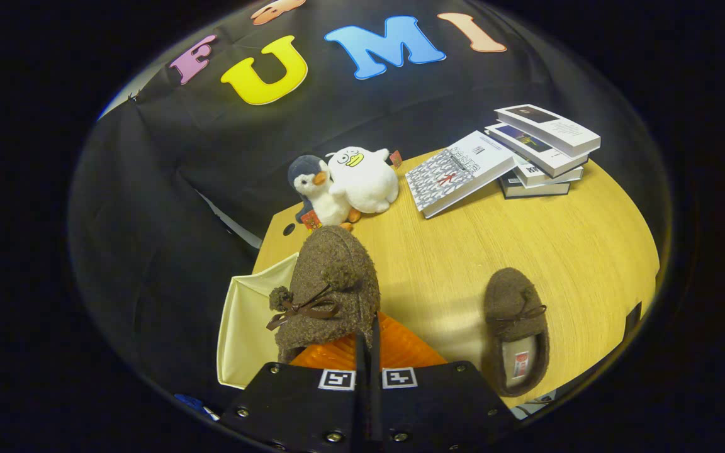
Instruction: Open the storage box then place both shoes into the box .Put the left shoe in first, then the right shoe, with the right side of both shoes facing outward in a uniform manner.
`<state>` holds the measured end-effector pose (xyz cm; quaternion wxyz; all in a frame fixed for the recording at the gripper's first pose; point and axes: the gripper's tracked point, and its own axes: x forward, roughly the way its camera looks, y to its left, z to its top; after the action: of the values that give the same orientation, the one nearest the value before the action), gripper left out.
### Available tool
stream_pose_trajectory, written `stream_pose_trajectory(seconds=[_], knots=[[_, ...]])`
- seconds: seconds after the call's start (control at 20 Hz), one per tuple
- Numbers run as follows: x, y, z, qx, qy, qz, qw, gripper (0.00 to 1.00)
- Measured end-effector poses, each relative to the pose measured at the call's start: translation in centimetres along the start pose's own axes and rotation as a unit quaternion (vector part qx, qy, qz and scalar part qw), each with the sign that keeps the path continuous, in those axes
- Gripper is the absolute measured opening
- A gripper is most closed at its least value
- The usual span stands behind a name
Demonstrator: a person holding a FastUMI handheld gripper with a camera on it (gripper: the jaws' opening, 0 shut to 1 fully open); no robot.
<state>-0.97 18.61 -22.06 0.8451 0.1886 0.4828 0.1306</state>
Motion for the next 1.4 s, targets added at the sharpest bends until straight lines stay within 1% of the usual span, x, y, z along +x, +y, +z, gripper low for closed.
stream_pose_trajectory(seconds=[0.3, 0.6, 1.0, 1.4], knots=[[1.2, 5.8, 0.1, -0.003, -0.002, 0.032, 0.999, 0.01], [3.5, 10.4, -1.9, -0.009, 0.012, 0.051, 0.999, 0.01], [7.6, 14.4, -5.6, -0.017, 0.037, 0.053, 0.998, 0.01], [10.8, 15.7, -8.0, -0.007, 0.054, 0.042, 0.998, 0.01]])
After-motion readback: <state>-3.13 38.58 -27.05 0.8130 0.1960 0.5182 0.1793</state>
